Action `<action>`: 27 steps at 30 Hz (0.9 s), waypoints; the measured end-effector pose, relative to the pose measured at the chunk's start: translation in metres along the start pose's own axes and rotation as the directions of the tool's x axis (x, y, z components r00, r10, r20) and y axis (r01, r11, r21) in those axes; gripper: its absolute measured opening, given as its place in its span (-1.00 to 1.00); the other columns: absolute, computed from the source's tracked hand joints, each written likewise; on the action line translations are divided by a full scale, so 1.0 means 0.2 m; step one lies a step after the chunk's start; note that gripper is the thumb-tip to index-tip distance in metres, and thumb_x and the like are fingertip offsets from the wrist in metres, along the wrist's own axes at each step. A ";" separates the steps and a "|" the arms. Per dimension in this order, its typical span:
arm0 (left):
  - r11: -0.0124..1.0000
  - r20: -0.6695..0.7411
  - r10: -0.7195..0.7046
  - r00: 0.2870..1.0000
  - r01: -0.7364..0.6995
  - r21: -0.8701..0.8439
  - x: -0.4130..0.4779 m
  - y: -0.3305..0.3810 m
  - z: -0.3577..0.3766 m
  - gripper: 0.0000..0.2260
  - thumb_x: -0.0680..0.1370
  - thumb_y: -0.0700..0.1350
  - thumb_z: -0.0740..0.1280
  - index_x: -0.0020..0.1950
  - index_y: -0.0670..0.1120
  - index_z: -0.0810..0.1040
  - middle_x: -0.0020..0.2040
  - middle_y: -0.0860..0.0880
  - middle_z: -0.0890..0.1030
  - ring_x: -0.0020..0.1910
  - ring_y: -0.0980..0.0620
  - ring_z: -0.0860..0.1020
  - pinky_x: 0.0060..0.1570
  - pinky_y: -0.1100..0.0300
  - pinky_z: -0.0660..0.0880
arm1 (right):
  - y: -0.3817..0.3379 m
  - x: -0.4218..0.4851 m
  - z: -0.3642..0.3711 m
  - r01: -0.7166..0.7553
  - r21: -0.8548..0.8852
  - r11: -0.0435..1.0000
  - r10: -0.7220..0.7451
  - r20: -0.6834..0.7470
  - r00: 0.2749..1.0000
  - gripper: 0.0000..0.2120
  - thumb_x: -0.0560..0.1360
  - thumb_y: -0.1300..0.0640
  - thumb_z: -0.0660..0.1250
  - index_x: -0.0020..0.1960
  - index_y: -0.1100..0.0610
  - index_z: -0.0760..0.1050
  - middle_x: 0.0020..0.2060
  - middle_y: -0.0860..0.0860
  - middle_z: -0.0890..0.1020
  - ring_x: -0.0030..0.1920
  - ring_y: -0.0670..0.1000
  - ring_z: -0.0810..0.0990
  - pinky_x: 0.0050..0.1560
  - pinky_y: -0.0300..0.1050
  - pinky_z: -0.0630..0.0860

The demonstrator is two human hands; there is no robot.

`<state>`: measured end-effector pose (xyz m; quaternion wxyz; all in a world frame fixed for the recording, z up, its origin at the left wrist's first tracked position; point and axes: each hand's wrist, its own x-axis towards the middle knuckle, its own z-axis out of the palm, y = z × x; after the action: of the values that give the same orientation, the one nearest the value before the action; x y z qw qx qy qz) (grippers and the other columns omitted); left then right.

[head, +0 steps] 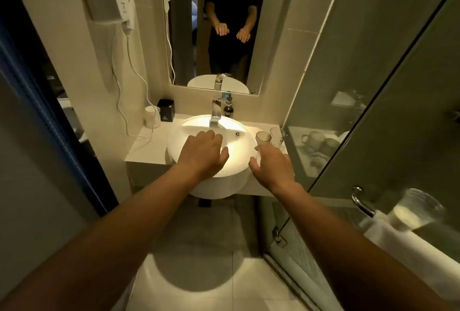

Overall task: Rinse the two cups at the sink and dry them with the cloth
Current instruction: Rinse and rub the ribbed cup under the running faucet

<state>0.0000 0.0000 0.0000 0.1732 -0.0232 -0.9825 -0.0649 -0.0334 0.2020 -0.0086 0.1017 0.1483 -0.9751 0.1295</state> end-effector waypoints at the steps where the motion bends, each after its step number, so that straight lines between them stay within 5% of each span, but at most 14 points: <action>1: 1.000 0.024 0.007 1.000 -0.007 0.000 0.00 0.00 0.01 -0.61 0.66 0.16 0.16 0.26 -0.08 0.56 0.16 -0.09 0.64 0.04 -0.06 0.58 0.09 -0.01 0.57 | 0.00 -0.01 0.01 -0.022 0.004 1.000 0.022 0.018 1.000 -0.59 0.59 -0.09 0.25 0.35 0.08 0.52 0.22 0.07 0.64 0.18 0.14 0.61 0.18 0.12 0.53; 13: 0.997 0.196 0.075 0.978 -0.070 -0.035 0.08 0.00 0.23 -0.63 0.67 0.11 0.11 0.24 -0.10 0.54 0.12 -0.11 0.61 0.05 -0.13 0.57 0.10 -0.07 0.53 | 0.11 0.06 0.12 -0.187 -0.032 0.982 0.189 0.079 0.979 -0.70 0.59 -0.07 0.26 0.19 0.08 0.57 0.15 0.07 0.65 0.10 0.12 0.61 0.10 0.04 0.52; 27: 0.996 0.285 0.085 0.955 -0.080 -0.029 0.68 0.18 0.72 -0.66 0.68 0.10 0.11 0.17 -0.10 0.54 0.02 -0.07 0.59 -0.02 -0.10 0.56 0.08 -0.05 0.54 | 0.64 0.59 0.39 -0.219 -0.051 0.974 0.225 0.189 0.956 -0.68 0.61 -0.02 0.21 0.28 0.10 0.53 0.23 0.05 0.64 0.18 0.13 0.60 0.17 0.06 0.46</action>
<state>-0.1737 0.0577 -0.0824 0.0320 -0.0748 -0.9948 -0.0620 -0.1969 0.2672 -0.0819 -0.0066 0.0482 -0.9927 0.1108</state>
